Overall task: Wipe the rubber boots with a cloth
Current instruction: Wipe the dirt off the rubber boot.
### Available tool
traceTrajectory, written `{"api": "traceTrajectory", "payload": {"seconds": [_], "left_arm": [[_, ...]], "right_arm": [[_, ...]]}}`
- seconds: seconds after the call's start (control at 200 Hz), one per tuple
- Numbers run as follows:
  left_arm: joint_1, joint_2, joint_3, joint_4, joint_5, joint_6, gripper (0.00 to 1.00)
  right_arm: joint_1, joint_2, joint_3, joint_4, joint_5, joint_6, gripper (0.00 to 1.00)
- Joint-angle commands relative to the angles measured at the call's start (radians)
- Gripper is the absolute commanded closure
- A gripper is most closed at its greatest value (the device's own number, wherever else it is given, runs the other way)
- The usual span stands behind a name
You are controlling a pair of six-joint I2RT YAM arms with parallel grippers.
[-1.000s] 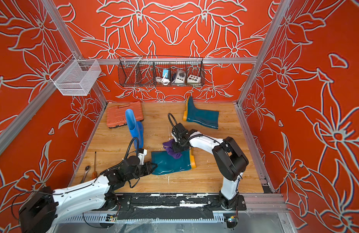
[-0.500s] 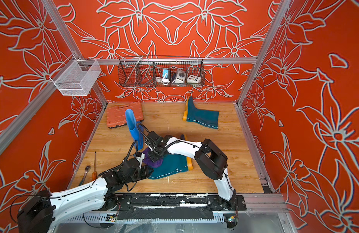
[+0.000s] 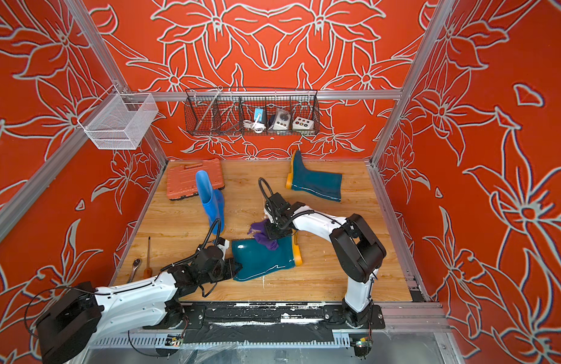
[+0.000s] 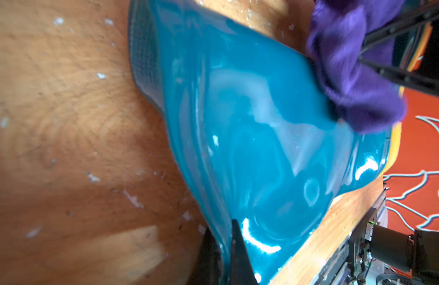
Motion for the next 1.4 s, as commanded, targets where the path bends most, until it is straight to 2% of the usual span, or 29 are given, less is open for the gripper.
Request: {"api": "traceTrajectory", "payload": {"seconds": [0.0, 0.09, 0.195, 0.285, 0.43, 0.515, 0.605, 0.806, 0.896, 1.001, 1.226, 1.306, 1.396], "left_arm": [[-0.002, 0.023, 0.028, 0.042, 0.034, 0.013, 1.00], [-0.002, 0.016, 0.031, 0.028, 0.022, 0.010, 1.00], [-0.002, -0.013, 0.030, 0.004, 0.008, 0.012, 1.00], [-0.002, -0.037, 0.020, -0.003, 0.000, 0.012, 1.00], [-0.002, -0.034, 0.010, 0.012, 0.001, 0.010, 1.00], [-0.002, -0.007, 0.012, 0.038, 0.013, 0.008, 1.00], [-0.002, 0.025, 0.020, 0.057, 0.027, 0.009, 1.00], [-0.002, 0.044, 0.032, 0.068, 0.043, 0.000, 1.00], [-0.002, 0.029, 0.033, 0.054, 0.038, 0.002, 1.00], [-0.002, 0.012, 0.037, 0.034, 0.036, 0.006, 1.00], [-0.002, 0.015, 0.050, 0.029, 0.051, -0.015, 1.00], [-0.002, 0.021, 0.072, 0.007, 0.059, -0.035, 1.00], [-0.002, 0.021, 0.097, -0.009, 0.063, -0.058, 1.00]], "right_arm": [[0.142, 0.094, 0.120, -0.018, 0.013, 0.025, 1.00], [0.202, 0.153, 0.173, 0.006, -0.001, 0.031, 1.00], [0.190, 0.160, 0.150, 0.016, 0.000, 0.033, 1.00], [0.125, 0.115, 0.070, -0.004, 0.027, 0.015, 1.00], [-0.052, -0.032, -0.109, 0.009, 0.048, 0.016, 1.00], [-0.080, -0.091, -0.130, -0.004, 0.080, -0.004, 1.00], [-0.053, -0.079, -0.101, 0.007, 0.059, 0.014, 1.00], [0.165, 0.098, 0.098, 0.044, 0.008, 0.057, 1.00], [0.189, 0.140, 0.138, 0.047, -0.010, 0.066, 1.00], [0.137, 0.105, 0.084, 0.020, 0.036, 0.038, 1.00], [-0.148, -0.121, -0.157, 0.009, 0.057, 0.008, 1.00], [-0.163, -0.213, -0.186, -0.019, 0.101, -0.022, 1.00], [-0.131, -0.294, -0.240, 0.023, 0.092, 0.005, 1.00]]}}
